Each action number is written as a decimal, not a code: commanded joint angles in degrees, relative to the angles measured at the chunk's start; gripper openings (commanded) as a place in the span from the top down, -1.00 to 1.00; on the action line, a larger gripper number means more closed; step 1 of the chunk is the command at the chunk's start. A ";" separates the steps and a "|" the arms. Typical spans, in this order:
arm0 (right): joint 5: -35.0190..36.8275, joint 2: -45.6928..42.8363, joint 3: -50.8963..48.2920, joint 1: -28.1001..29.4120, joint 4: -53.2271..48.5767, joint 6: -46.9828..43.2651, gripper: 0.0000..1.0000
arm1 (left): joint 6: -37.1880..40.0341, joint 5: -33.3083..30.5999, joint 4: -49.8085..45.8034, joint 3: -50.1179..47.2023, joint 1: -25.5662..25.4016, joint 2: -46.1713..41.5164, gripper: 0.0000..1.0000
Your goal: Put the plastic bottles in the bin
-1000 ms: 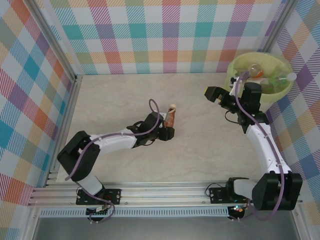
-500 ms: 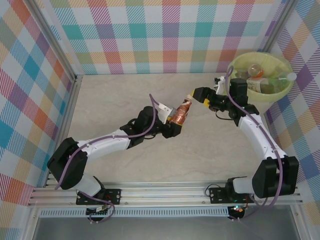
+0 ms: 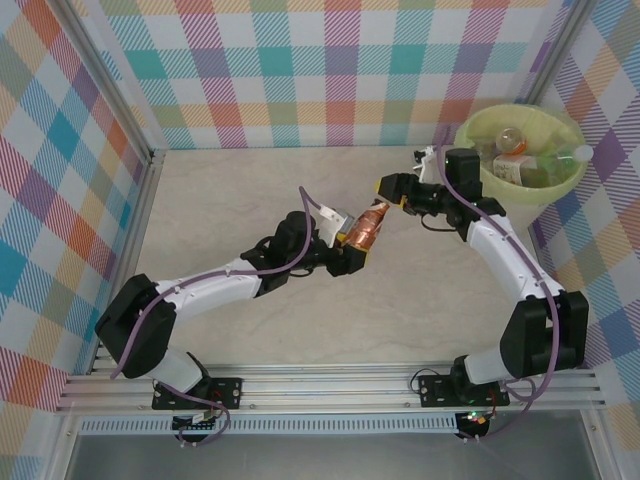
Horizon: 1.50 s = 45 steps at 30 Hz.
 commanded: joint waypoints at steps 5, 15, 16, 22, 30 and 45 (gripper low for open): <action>-2.27 -0.90 2.31 0.47 -2.55 -2.99 0.39 | -0.45 0.47 2.25 2.05 -0.73 0.80 0.07; -2.28 -1.91 3.21 0.40 -3.72 -4.34 1.00 | -0.87 -0.23 1.71 2.41 -0.59 0.98 -0.06; -2.12 -2.06 3.20 0.45 -3.67 -4.31 1.00 | -1.02 -0.35 1.47 2.51 -0.73 0.98 -0.10; 3.02 -4.76 3.82 0.37 -5.73 -5.87 1.00 | -4.22 -3.88 -0.57 2.76 -0.20 0.85 -0.94; 24.13 -13.47 10.78 -0.91 -14.20 -13.02 1.00 | -4.65 -5.53 7.99 -4.97 0.64 -5.88 -1.00; 67.65 -24.00 14.77 -1.63 6.26 -32.77 1.00 | -12.27 -35.58 9.21 -18.69 2.86 -16.57 -1.00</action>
